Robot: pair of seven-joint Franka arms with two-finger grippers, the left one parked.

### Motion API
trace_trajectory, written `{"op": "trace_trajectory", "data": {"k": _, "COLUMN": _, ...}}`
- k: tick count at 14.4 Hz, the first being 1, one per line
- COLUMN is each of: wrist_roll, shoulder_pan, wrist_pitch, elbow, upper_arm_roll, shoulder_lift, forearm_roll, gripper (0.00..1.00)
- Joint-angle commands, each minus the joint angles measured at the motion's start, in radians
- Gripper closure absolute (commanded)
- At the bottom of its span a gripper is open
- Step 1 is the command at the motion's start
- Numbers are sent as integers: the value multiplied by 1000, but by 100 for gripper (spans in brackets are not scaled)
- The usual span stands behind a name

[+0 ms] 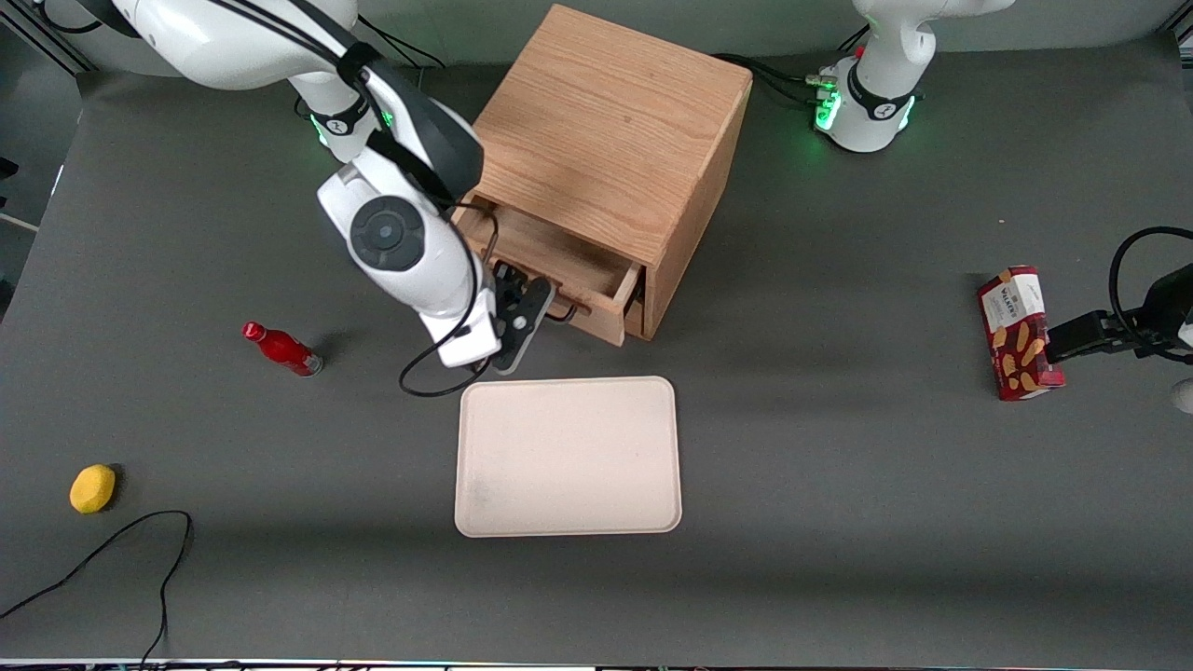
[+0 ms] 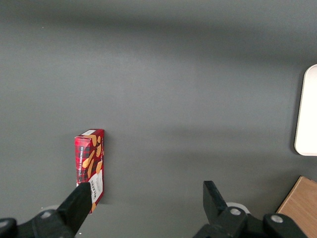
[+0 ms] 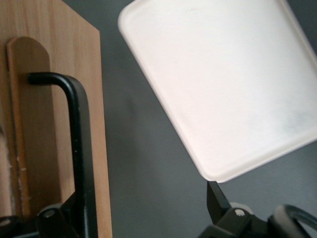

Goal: Open upper drawer
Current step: 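Pull the handle outward with the right gripper, sliding the drawer open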

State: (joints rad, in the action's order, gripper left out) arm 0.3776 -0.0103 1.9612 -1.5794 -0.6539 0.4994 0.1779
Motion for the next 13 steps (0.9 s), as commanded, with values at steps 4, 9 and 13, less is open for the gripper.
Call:
{"op": "trace_trajectory", "data": {"k": 4, "wrist_roll": 21, "shoulder_pan": 6, "wrist_pitch": 77, "elbow": 128, "upper_arm_roll": 105, "shoulder_lift": 73, "forearm_roll": -6, "gripper": 0}}
{"op": "trace_trajectory", "data": {"k": 9, "wrist_roll": 21, "shoulder_pan": 6, "wrist_pitch": 133, "elbow": 130, "upper_arm_roll": 155, "shoulder_lift": 74, "forearm_roll": -57, "gripper": 0}}
{"op": "trace_trajectory", "data": {"k": 13, "wrist_roll": 23, "shoulder_pan": 6, "wrist_pitch": 111, "elbow": 131, "upper_arm_roll": 155, "shoulder_lift": 54, "forearm_roll": -104, "gripper": 0}}
